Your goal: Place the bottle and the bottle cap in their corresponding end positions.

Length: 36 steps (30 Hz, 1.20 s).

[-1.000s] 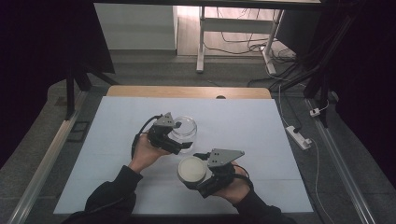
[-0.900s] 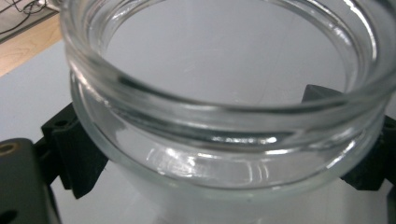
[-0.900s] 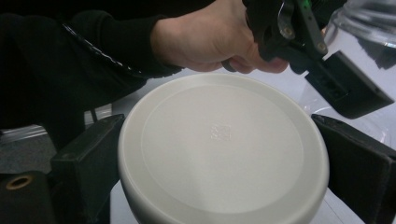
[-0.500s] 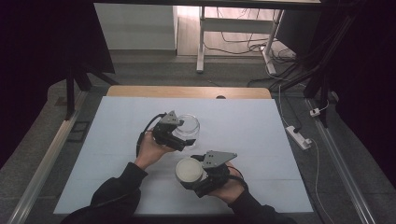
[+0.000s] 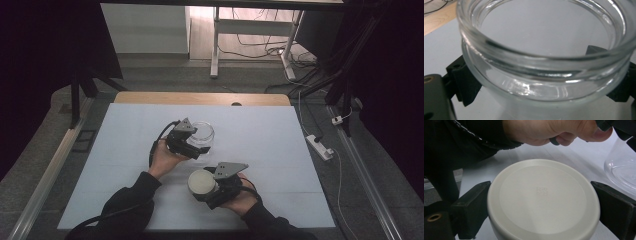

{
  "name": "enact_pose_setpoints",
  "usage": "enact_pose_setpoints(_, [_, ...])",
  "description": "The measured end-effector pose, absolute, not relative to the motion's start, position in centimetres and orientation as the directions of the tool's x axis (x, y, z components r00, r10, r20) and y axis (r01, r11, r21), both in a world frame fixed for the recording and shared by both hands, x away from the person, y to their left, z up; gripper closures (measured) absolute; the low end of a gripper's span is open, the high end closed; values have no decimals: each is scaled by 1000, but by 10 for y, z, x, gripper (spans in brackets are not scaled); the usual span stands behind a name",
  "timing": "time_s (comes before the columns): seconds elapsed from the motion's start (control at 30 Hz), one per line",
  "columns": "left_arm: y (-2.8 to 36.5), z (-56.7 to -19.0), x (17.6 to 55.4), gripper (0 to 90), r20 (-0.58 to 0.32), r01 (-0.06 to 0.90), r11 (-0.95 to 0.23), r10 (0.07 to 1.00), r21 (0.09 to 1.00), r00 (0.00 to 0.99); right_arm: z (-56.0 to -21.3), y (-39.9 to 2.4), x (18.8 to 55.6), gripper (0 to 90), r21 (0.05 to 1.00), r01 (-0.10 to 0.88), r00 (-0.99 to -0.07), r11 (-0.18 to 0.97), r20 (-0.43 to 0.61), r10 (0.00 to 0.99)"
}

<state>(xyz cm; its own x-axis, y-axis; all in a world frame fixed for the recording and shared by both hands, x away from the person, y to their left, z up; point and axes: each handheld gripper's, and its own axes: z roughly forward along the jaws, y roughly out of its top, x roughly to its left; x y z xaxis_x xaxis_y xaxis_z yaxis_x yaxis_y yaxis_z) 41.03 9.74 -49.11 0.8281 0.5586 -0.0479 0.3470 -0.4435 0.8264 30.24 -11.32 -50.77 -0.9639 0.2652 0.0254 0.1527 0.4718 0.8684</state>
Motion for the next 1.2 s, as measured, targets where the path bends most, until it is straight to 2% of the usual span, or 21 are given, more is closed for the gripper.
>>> enact_pose_setpoints(0.63, [97,-511,424,79,-52,361,-435,578,825,814,-535,-106,314,71,807,184,-957,562,17,288])
enact_pose_setpoints(1.2, [87,-521,424,77,-31,339,-466,553,817,833,-539,-99,319,69,735,221,-946,641,1,325])
